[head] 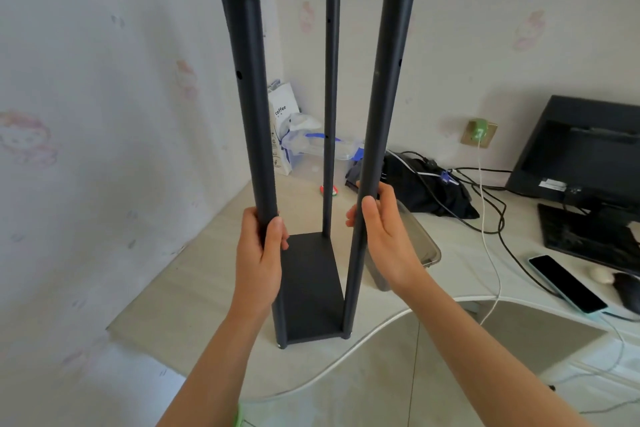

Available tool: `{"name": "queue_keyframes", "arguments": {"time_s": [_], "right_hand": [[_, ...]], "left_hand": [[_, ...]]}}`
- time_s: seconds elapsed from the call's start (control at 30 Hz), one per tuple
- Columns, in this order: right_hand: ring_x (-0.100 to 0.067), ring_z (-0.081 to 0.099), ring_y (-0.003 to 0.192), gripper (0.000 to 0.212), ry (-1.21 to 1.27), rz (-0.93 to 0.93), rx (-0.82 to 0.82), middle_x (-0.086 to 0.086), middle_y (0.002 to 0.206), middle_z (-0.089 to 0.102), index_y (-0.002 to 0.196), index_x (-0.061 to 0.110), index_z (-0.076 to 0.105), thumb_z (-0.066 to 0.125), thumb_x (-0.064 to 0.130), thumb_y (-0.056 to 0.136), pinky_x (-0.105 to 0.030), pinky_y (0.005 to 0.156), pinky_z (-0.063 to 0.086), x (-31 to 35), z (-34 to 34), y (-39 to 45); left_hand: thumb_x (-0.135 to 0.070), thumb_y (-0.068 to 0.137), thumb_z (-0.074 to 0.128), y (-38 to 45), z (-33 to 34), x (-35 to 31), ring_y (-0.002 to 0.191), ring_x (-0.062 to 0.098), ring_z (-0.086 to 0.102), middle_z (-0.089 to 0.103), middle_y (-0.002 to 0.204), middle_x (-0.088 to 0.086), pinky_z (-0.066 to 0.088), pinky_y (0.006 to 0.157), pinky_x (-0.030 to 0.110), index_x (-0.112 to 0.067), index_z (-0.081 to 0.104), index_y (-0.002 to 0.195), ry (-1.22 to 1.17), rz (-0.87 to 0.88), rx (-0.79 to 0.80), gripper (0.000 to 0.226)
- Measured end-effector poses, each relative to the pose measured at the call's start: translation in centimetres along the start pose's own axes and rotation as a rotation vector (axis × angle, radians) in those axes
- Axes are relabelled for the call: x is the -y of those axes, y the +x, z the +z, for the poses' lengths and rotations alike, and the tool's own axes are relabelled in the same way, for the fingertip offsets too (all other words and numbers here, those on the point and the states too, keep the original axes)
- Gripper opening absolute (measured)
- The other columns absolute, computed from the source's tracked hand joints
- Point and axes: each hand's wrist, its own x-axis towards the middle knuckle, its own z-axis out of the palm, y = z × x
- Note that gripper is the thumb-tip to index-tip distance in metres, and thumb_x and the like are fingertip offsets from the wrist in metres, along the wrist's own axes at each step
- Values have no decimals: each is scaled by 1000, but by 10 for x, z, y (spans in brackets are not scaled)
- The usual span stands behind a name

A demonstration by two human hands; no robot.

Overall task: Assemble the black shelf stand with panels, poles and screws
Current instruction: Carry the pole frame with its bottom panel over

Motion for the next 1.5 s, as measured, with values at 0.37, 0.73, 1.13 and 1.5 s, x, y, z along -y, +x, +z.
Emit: {"name": "queue_keyframes", "arguments": {"time_s": [0.37,0.73,1.13,1.5], "right_hand": [[-14,49,73,18,74,-55,-36,-2,79,51,122,25,45,34,28,107,-30,75,48,16,8,19],[-6,52,63,23,68,-62,-155,-9,78,49,125,15,46,34,24,107,-20,67,48,53,20,-22],[-23,47,66,15,42,-57,-345,-9,74,52,111,21,49,35,26,107,-37,63,46,90,3,-128],[-25,48,66,12,-8,-68,-565,-7,71,51,108,19,46,36,23,107,-40,66,46,102,-76,-254]], "left_hand": [[-46,98,43,21,-5,-21,68,22,56,56,77,11,53,66,16,-32,50,98,23,61,-8,16],[-25,106,44,1,-29,-52,55,15,44,46,71,15,43,52,21,-21,50,96,-112,128,89,13],[-20,107,45,-70,-45,-100,54,27,30,35,73,31,28,45,32,-12,46,91,-313,135,281,18],[-21,106,47,-167,11,-136,52,24,34,41,67,19,30,44,31,-19,50,92,-392,185,540,15]]}}
